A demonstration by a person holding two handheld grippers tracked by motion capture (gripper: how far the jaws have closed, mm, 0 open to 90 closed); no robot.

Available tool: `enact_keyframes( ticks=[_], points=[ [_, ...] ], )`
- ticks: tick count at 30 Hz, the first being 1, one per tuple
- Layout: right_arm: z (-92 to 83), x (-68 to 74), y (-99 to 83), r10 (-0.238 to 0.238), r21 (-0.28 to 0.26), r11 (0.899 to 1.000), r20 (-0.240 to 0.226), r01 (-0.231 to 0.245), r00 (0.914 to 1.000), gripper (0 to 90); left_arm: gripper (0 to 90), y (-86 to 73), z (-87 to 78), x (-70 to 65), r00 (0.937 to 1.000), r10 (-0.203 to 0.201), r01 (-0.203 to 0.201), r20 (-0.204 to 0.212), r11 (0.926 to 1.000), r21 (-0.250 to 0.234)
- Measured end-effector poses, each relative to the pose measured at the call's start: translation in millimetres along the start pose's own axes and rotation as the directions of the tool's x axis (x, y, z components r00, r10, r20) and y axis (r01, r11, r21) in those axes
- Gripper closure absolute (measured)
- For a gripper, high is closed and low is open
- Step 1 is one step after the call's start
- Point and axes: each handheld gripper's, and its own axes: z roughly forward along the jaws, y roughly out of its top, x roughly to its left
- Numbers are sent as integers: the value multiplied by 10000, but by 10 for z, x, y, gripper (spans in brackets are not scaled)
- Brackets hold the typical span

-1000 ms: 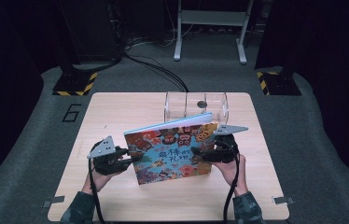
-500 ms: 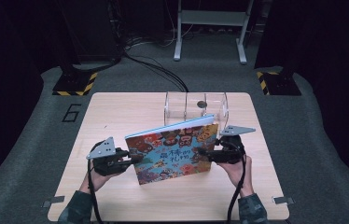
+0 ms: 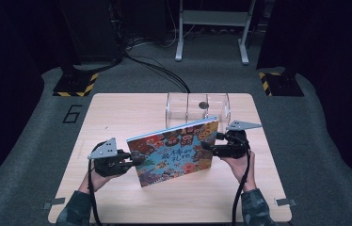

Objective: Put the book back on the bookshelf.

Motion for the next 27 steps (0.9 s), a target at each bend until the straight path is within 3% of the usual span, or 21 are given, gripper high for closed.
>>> enact_keyframes(
  ticks=[5,12,21,25,27],
  points=[
    [67,58,-17,-158,-17,9999,295,159,9994,319,740,22,21,18,9994,-332,335,-107,9992,234],
    [59,66,-42,-151,-149,9998,305,156,9994,351,609,136,79,-4,9990,-412,419,-182,9983,397],
    [44,79,-57,-168,-282,9994,347,178,9993,354,597,331,67,-48,9983,-159,165,-563,9998,99],
    [36,88,-58,-154,-270,9995,377,164,9992,356,627,452,52,-45,9962,-325,314,-805,9994,-145],
    [37,89,-56,-137,-258,9996,384,147,9992,355,630,502,48,-33,9962,-480,465,-726,9987,-215]
  ],
)
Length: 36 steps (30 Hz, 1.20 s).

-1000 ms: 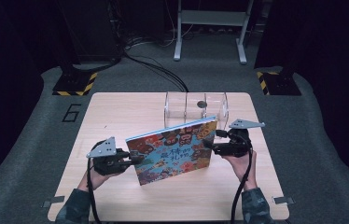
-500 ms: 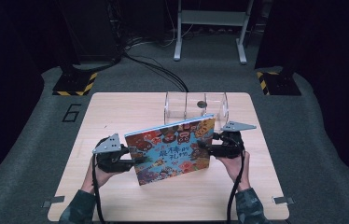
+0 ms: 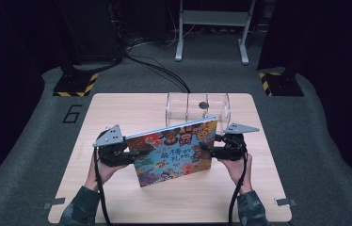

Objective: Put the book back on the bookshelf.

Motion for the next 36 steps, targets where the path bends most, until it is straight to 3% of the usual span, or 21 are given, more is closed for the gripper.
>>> enact_keyframes(
  ticks=[6,8,11,15,17,26,30,34,36],
  points=[
    [2,2,7,-26,17,10000,18,26,10000,356,595,122,15,23,9996,-200,195,193,9994,270],
    [0,5,9,-16,40,10000,54,15,10000,357,571,193,35,39,9986,-253,228,459,9983,539],
    [0,6,9,-18,33,10000,40,18,10000,358,560,241,54,46,9984,-233,192,507,9967,786],
    [-6,9,8,-27,46,10000,20,27,10000,358,612,330,81,40,9983,-230,180,527,9955,926],
    [-5,11,9,-48,40,10000,19,48,10000,358,653,387,93,43,9984,-46,-20,562,9932,1168],
    [-9,17,12,-113,65,9999,9,113,9999,360,747,583,185,20,9967,247,-417,769,9726,2288],
    [-8,17,12,-128,69,9999,19,128,9999,361,768,611,186,42,9944,168,-429,1040,9664,2533],
    [-7,19,14,-138,86,9999,30,138,9999,362,761,649,206,44,9953,231,-480,937,9608,2731],
    [-5,21,15,-148,93,9998,71,148,9999,362,759,673,212,67,9937,243,-549,1090,9562,2875]
  ],
)
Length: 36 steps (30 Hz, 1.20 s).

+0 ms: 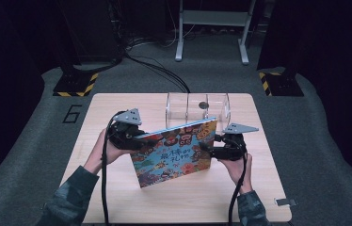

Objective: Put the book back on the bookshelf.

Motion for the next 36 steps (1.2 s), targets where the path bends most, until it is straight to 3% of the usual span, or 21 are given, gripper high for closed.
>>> enact_keyframes(
  ticks=[2,4,11,16,20,21,22,24,26,29,33,34,35,36],
  points=[
    [3,1,0,-8,-13,10000,9,8,10000,366,740,23,7,16,10000,-53,53,16,9999,-124],
    [7,3,2,-22,6,10000,44,22,10000,367,726,58,25,7,10000,-58,57,47,10000,45],
    [-10,-7,-6,-25,3,10000,-86,25,10000,362,788,100,37,-3,9995,43,-52,318,9996,275],
    [-45,-35,-87,161,-2,9999,-14,-161,9999,239,800,107,30,-27,9989,177,-192,423,9991,371],
    [-158,-133,-305,415,-241,9989,541,-403,9977,148,801,115,26,-52,9987,289,-308,429,9985,451],
    [-191,-173,-377,510,-211,9986,968,-492,9940,139,801,117,26,-62,9985,322,-342,443,9983,466],
    [-238,-246,-506,593,-113,9982,1716,-582,9834,128,801,120,23,-65,9984,339,-362,457,9981,502],
    [-279,-370,-692,810,220,9957,2646,-900,9609,88,801,120,21,-69,9982,358,-382,482,9980,505],
    [-306,-505,-865,1197,509,9883,3229,-1435,9388,70,801,114,24,-81,9988,329,-345,355,9984,444],
    [-325,-651,-1044,1502,806,9760,4229,-2022,8937,47,801,107,25,-88,9987,372,-384,358,9986,358],
    [-306,-764,-1155,1192,1079,9733,5155,-2024,8485,0,802,99,25,-116,9989,330,-340,339,9990,288],
    [-291,-783,-1175,965,1246,9739,5295,-1898,8428,0,803,100,20,-116,9985,336,-350,431,9989,309],
    [-266,-799,-1197,947,1268,9727,5472,-1942,8316,0,804,97,23,-125,9989,295,-305,351,9992,268],
    [-252,-818,-1213,887,1407,9702,5521,-1975,8291,0,804,98,17,-128,9987,158,-174,476,9993,341]
  ],
)
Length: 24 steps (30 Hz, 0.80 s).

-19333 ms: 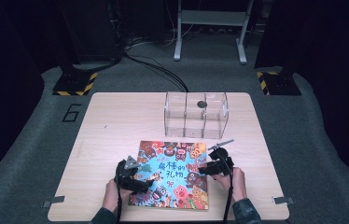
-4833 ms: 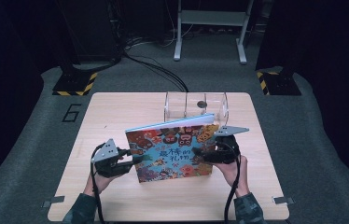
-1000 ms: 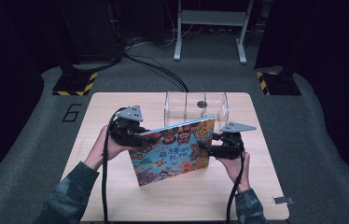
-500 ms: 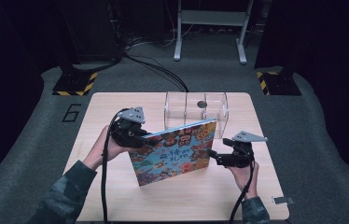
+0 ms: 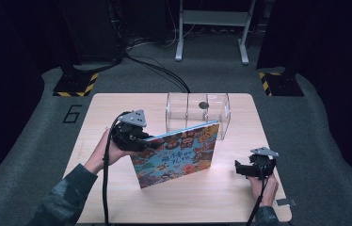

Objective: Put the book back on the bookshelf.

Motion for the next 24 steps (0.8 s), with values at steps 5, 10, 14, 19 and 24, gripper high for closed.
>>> enact_keyframes(
  ticks=[5,10,14,19,24],
  points=[
    [139,-17,-40,96,344,9994,118,-100,9999,0,805,13,7,-24,9999,-17,17,-133,10000,-12],
    [158,-39,-96,212,323,9992,150,-217,9997,0,805,32,13,-63,9997,69,-70,-223,10000,-51],
    [168,-52,-105,175,209,9996,24,-175,9998,6,806,72,22,-90,9995,153,-156,-272,9998,-94],
    [178,-67,-102,69,265,9996,-213,-63,9997,20,806,127,27,-112,9997,25,-31,-238,9996,-264],
    [179,-64,-101,17,222,9998,-237,-12,9997,20,807,189,-1,-105,9994,-122,114,-320,9996,-256]
  ],
)
